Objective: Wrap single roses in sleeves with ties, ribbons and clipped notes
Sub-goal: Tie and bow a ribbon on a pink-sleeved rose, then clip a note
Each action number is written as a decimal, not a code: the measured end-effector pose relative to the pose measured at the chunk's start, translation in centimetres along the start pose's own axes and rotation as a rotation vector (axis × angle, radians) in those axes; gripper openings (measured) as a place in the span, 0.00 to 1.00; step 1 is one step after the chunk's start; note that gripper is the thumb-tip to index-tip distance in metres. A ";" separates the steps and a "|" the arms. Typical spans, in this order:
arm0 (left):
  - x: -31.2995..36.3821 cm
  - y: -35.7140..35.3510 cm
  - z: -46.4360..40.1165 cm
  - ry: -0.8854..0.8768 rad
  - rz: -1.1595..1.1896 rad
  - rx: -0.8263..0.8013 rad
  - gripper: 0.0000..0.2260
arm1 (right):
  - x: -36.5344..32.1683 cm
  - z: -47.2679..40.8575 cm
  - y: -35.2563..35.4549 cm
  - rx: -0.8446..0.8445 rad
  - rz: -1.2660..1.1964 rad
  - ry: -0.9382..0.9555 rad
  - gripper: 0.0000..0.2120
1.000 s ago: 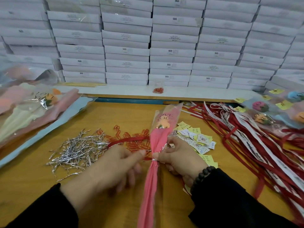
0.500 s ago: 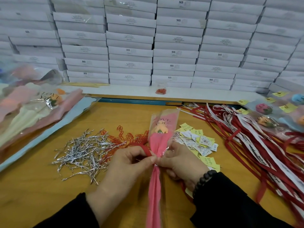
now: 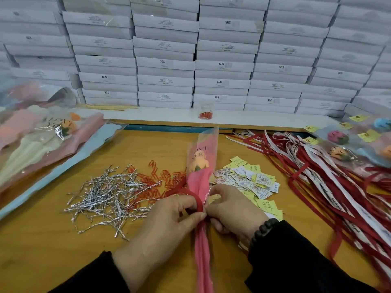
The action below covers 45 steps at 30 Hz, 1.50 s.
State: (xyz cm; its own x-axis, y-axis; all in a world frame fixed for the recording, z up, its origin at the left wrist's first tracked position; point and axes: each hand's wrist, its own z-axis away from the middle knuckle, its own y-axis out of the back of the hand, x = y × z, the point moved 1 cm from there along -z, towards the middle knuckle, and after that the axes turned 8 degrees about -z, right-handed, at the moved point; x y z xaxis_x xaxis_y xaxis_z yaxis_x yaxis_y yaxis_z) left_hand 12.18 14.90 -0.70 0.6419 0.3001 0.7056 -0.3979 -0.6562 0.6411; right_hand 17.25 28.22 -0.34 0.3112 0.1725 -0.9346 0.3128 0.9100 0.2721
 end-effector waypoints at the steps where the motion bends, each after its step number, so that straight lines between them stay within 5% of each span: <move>1: 0.0 0.1 0.0 -0.016 -0.021 -0.006 0.16 | 0.0 0.0 0.0 0.007 0.038 0.014 0.11; 5: 0.1 0.1 0.0 -0.017 -0.088 -0.042 0.19 | -0.8 0.7 0.6 -0.025 0.123 0.027 0.03; 11: -0.1 0.2 -0.2 0.034 -0.097 -0.045 0.15 | -3.2 2.2 3.8 -0.073 0.695 0.119 0.10; 16: -0.2 0.1 -0.4 0.072 -0.084 -0.050 0.14 | -4.6 3.0 6.6 -0.067 0.553 0.091 0.18; 21: -0.3 0.0 -0.4 0.083 -0.093 -0.055 0.13 | -4.3 2.4 8.8 0.213 0.479 0.323 0.12; 24: -0.4 0.0 -0.5 0.073 -0.099 -0.052 0.11 | -3.4 1.8 8.6 0.471 0.811 0.464 0.04; 27: -0.4 0.1 -0.6 0.064 -0.080 -0.050 0.09 | -2.1 1.3 7.6 0.526 1.036 0.425 0.05; 34: -0.1 0.3 -0.8 0.023 -0.074 -0.041 0.07 | -1.6 0.9 5.5 0.339 0.937 0.002 0.27; 42: 0.0 0.3 -0.7 0.026 -0.014 -0.026 0.20 | -1.2 0.6 4.2 0.358 0.858 0.077 0.11; 45: 0.1 0.4 -0.7 0.024 -0.004 -0.030 0.24 | -2.0 1.0 3.8 0.403 0.485 0.285 0.10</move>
State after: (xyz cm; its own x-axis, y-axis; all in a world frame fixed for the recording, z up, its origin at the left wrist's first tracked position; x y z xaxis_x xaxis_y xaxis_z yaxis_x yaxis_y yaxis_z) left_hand 11.63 15.13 -0.22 0.6281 0.3191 0.7097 -0.4151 -0.6340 0.6524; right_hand 18.69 31.00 2.79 0.2694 0.6668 -0.6949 0.5243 0.5037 0.6866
